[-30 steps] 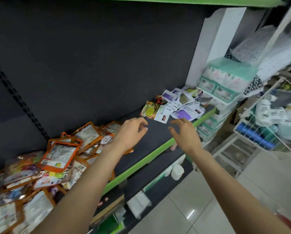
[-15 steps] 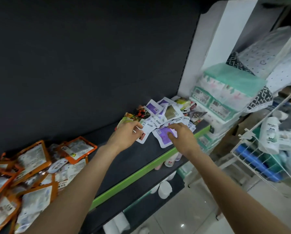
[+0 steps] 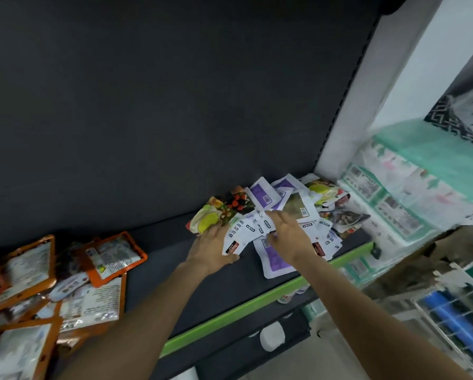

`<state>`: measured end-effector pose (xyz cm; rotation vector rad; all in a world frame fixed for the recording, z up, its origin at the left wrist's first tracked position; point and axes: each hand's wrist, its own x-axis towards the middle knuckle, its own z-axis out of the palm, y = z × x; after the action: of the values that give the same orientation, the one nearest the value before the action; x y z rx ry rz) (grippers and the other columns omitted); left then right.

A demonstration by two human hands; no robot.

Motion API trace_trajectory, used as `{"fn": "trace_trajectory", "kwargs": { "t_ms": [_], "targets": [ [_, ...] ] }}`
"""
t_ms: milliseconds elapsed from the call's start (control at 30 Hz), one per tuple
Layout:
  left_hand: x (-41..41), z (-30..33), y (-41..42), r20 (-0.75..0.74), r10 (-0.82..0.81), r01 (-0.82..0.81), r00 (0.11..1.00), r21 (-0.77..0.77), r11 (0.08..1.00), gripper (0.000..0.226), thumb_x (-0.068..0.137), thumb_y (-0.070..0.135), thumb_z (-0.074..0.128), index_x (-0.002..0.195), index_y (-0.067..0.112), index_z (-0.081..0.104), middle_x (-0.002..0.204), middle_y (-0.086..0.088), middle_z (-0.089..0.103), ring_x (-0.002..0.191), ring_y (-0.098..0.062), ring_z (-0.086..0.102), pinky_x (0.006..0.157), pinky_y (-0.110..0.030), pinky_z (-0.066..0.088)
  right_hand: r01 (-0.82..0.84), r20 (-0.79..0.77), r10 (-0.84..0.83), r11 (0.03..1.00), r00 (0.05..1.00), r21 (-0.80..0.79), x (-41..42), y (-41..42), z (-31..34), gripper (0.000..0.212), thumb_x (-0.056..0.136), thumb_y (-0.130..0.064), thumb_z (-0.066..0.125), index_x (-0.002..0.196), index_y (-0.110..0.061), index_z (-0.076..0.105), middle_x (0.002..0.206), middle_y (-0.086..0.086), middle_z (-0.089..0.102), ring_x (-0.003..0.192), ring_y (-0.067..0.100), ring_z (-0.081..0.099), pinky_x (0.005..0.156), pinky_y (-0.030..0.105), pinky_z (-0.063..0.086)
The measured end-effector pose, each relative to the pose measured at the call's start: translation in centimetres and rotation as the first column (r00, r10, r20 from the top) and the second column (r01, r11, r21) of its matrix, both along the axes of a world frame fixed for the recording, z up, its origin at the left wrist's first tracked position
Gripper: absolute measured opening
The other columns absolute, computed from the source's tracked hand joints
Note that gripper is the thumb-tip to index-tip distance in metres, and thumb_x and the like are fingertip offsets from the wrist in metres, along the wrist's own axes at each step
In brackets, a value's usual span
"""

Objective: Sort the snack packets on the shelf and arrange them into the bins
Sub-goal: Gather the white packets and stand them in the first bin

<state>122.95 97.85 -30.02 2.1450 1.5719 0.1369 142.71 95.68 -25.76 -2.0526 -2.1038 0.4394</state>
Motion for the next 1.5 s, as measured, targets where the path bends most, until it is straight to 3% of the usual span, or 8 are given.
{"fn": "trace_trajectory", "kwargs": {
  "t_ms": [200,400,533,733,933,1167,1300,1500],
  "targets": [
    [0.5,-2.2,-0.2,-0.114,0.087,-0.079,0.99,0.073,0.994,0.104,0.073,0.06,0.068,0.151,0.021,0.011,0.158,-0.002,0.01,0.145,-0.019,0.008,0.118,-0.038,0.012,-0.128,0.119,0.139,0.988,0.983,-0.089,0.2,3.0,-2.3,0.071,0.095,-0.029,0.052,0.151,-0.026,0.01,0.158,-0.001,0.014,0.143,0.02,0.02,0.115,0.037,0.026],
    [-1.0,-1.7,-1.5,-0.124,0.142,-0.119,0.982,0.177,0.977,0.03,0.094,0.035,0.05,0.118,0.019,0.059,0.125,-0.001,0.057,0.114,-0.021,0.053,0.088,-0.034,0.046,-0.166,0.32,0.152,0.986,0.935,0.016,-0.1,4.2,-3.9,0.067,0.09,-0.031,0.061,0.147,-0.027,0.026,0.149,0.003,0.03,0.137,0.022,0.027,0.114,0.039,0.024],
    [-3.4,-0.6,-2.4,0.075,0.281,-0.291,0.957,0.285,0.913,0.019,0.095,0.029,0.051,0.103,0.022,0.067,0.104,0.004,0.068,0.093,-0.021,0.064,0.074,-0.035,0.051,-0.197,0.333,0.175,0.98,0.927,0.034,-0.2,4.6,-4.1,0.052,0.091,-0.033,0.058,0.14,-0.029,0.041,0.146,0.0,0.036,0.135,0.021,0.031,0.112,0.04,0.025],
    [-6.0,3.4,-2.9,0.269,0.482,-0.545,0.834,0.266,0.795,0.019,0.095,0.027,0.055,0.105,0.018,0.069,0.088,-0.006,0.071,0.082,-0.025,0.065,0.067,-0.035,0.052,-0.234,0.213,0.194,0.955,0.958,0.181,-0.5,4.6,-3.0,0.023,0.095,-0.023,0.05,0.099,-0.022,0.073,0.116,0.0,0.062,0.107,0.02,0.053,0.088,0.032,0.037],
    [-7.5,7.5,-4.2,0.318,0.539,-0.622,0.78,0.303,0.722,0.015,0.092,0.018,0.056,0.096,0.016,0.07,0.09,-0.01,0.07,0.085,-0.033,0.063,0.068,-0.038,0.051,-0.238,-0.024,0.256,0.926,0.966,0.294,-1.4,4.4,1.9,0.015,0.091,-0.021,0.06,0.094,-0.017,0.075,0.098,0.004,0.067,0.087,0.024,0.062,0.069,0.029,0.044],
    [-9.8,10.8,-7.2,0.415,0.617,-0.733,0.669,0.233,0.639,0.014,0.092,0.017,0.057,0.094,0.014,0.071,0.082,-0.001,0.066,0.078,-0.018,0.061,0.064,-0.025,0.044,-0.191,-0.324,0.322,0.907,0.89,0.376,-4.4,4.5,6.0,0.012,0.086,-0.013,0.066,0.093,-0.013,0.075,0.093,0.005,0.068,0.077,0.017,0.06,0.061,0.016,0.039],
    [-10.7,11.3,-10.1,0.506,0.631,-0.796,0.587,0.22,0.564,0.016,0.093,0.018,0.057,0.097,0.008,0.069,0.087,-0.002,0.066,0.081,-0.013,0.058,0.055,-0.007,0.036,-0.251,-0.389,0.377,0.907,0.841,0.337,-6.4,3.4,6.8,0.009,0.086,-0.015,0.066,0.089,-0.013,0.074,0.091,0.001,0.07,0.08,0.015,0.062,0.069,0.024,0.044],
    [-12.8,13.7,-14.2,0.548,0.608,-0.809,0.575,0.266,0.525,0.01,0.093,0.021,0.058,0.084,0.02,0.063,0.079,-0.002,0.067,0.068,-0.019,0.062,0.054,-0.023,0.045,-0.257,-0.519,0.417,0.9,0.746,0.353,-10.6,0.3,8.4,0.006,0.084,-0.014,0.068,0.084,-0.012,0.074,0.084,-0.004,0.071,0.077,0.01,0.064,0.072,0.024,0.047]
  ]
}}
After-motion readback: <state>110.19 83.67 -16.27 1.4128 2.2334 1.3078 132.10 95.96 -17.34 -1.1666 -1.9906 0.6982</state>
